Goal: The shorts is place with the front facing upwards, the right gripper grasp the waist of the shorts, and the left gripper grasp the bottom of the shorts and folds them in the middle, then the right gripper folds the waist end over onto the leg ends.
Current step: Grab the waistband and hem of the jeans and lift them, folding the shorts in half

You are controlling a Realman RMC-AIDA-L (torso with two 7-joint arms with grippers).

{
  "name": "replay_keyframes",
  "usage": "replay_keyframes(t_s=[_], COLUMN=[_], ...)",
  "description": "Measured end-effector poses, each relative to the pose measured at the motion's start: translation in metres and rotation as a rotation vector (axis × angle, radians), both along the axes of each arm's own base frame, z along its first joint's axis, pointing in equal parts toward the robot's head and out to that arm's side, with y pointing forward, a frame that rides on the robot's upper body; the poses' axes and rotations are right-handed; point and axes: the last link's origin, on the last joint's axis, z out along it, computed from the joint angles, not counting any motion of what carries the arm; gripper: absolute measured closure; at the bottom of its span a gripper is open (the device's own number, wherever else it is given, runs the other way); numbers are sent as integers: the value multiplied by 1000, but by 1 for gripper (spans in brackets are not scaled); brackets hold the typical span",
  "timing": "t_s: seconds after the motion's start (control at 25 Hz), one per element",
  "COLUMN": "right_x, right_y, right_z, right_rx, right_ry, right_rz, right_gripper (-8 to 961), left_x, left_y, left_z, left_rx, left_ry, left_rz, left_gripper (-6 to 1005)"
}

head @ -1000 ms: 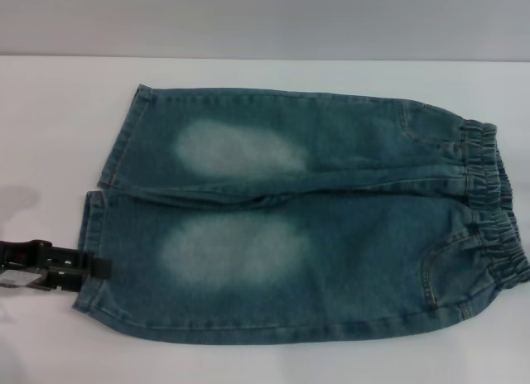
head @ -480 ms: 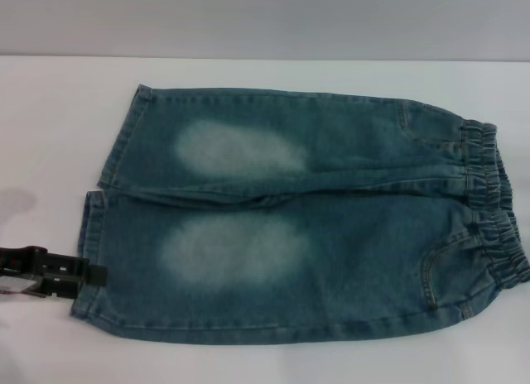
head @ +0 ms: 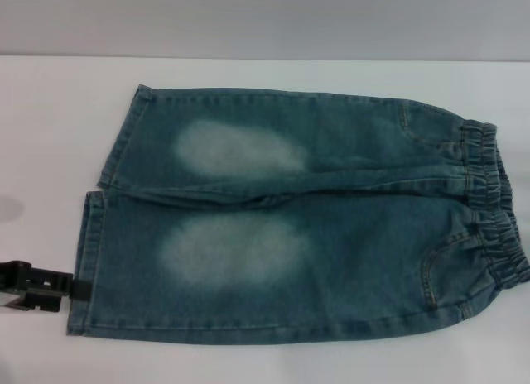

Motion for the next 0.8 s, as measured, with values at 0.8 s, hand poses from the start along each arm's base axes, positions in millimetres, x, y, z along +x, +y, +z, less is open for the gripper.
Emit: replay_keyframes(t_s=[0.8], right_x=[-5], right_y=[4], right_z=[-5], right_rx=[-9], right_ry=[9], right_rz=[12], right_gripper=[203], left_x=[-6], left_y=[-9], left_z=[-7], left_rx=[-50], left_ry=[26], left_rz=[8], left_gripper=[167])
